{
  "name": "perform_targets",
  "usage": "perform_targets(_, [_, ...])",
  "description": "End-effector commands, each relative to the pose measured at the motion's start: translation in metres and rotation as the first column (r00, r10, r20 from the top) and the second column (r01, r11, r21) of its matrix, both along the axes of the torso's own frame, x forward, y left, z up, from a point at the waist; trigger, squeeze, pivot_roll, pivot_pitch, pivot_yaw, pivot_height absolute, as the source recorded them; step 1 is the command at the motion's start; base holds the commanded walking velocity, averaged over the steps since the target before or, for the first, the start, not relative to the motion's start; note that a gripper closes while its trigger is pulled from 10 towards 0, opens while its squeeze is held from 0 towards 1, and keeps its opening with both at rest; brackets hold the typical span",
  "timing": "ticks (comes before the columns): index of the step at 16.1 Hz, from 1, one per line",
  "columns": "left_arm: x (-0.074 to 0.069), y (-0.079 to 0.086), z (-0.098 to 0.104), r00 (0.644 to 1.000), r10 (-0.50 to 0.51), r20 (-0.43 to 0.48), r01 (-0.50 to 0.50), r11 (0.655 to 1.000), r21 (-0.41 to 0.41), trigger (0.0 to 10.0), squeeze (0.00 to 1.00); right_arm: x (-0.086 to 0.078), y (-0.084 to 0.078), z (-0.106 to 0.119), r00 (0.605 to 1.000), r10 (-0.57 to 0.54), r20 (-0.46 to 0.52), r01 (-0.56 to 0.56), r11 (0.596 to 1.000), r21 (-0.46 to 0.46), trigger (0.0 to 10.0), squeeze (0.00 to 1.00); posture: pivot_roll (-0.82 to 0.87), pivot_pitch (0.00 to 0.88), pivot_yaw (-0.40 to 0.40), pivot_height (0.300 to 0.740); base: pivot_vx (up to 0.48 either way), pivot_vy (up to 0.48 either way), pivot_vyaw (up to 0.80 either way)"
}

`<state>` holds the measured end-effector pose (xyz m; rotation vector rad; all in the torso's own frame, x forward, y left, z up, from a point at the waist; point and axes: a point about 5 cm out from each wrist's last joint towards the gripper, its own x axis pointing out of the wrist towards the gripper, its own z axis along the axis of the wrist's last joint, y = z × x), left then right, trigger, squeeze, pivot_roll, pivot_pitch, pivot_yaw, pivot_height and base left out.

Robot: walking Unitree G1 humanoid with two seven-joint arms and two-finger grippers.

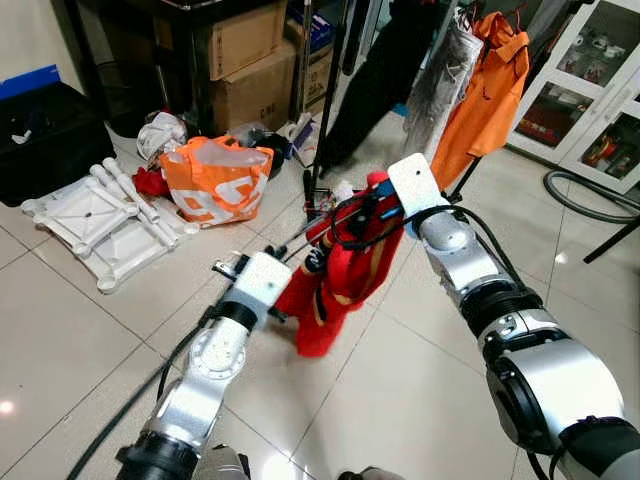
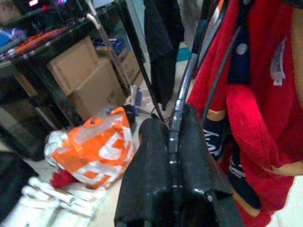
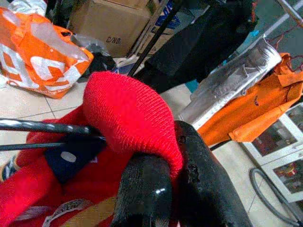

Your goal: Hang hanger

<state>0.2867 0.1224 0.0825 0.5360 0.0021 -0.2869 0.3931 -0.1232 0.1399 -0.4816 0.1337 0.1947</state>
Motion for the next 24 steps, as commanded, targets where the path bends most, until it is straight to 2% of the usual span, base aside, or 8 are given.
perform_targets(1, [0.003,0.000,-0.004,1.000,0.020,0.018,-0.021,0.997,0.074,10.0,0.00,0.003,-0.007,0.010,0.998,-0.017,0.054,0.018,1.000,-0.016,0.0,0.00,0.12,0.059,-0.161,0.740,0.000,0.000,0.00])
perform_targets(10, [0.009,-0.004,-0.014,0.965,-0.117,0.235,-0.006,0.885,0.466,10.0,0.00,0.011,0.007,0.037,0.999,-0.001,0.034,-0.010,0.952,0.307,0.0,0.00,0.10,0.067,-0.160,0.740,0.000,0.000,0.00])
perform_targets(15, [0.022,0.004,0.014,0.901,0.039,0.432,-0.195,0.926,0.323,10.0,0.00,0.012,0.019,0.041,0.995,0.066,-0.075,-0.011,0.815,0.579,0.0,0.00,0.10,0.071,-0.165,0.740,0.000,0.000,0.00])
perform_targets(16, [0.023,0.005,0.019,0.888,0.068,0.456,-0.217,0.934,0.283,10.0,0.00,0.012,0.021,0.042,0.991,0.085,-0.102,-0.001,0.771,0.636,0.0,0.00,0.09,0.072,-0.167,0.740,0.000,0.000,0.00])
perform_targets(17, [0.024,0.009,0.027,0.858,0.121,0.499,-0.257,0.943,0.212,10.0,0.00,0.011,0.027,0.044,0.978,0.138,-0.154,0.028,0.651,0.759,0.0,0.00,0.09,0.072,-0.167,0.740,0.000,0.000,0.00])
perform_targets(18, [0.024,0.009,0.027,0.858,0.121,0.499,-0.257,0.943,0.212,10.0,0.00,0.011,0.027,0.044,0.978,0.138,-0.154,0.028,0.651,0.759,0.0,0.00,0.09,0.072,-0.167,0.740,0.000,0.000,0.00])
perform_targets(20, [0.025,0.014,0.027,0.830,0.157,0.535,-0.305,0.931,0.199,10.0,0.00,0.007,0.038,0.047,0.952,0.246,-0.184,0.027,0.531,0.847,0.0,0.00,0.10,0.075,-0.168,0.740,0.000,0.000,0.00])
perform_targets(24, [0.033,0.014,0.031,0.823,0.184,0.537,-0.324,0.930,0.177,10.0,0.00,-0.005,0.054,0.051,0.910,0.379,-0.171,-0.036,0.482,0.876,0.0,0.00,0.09,0.078,-0.170,0.740,0.000,0.000,0.00])
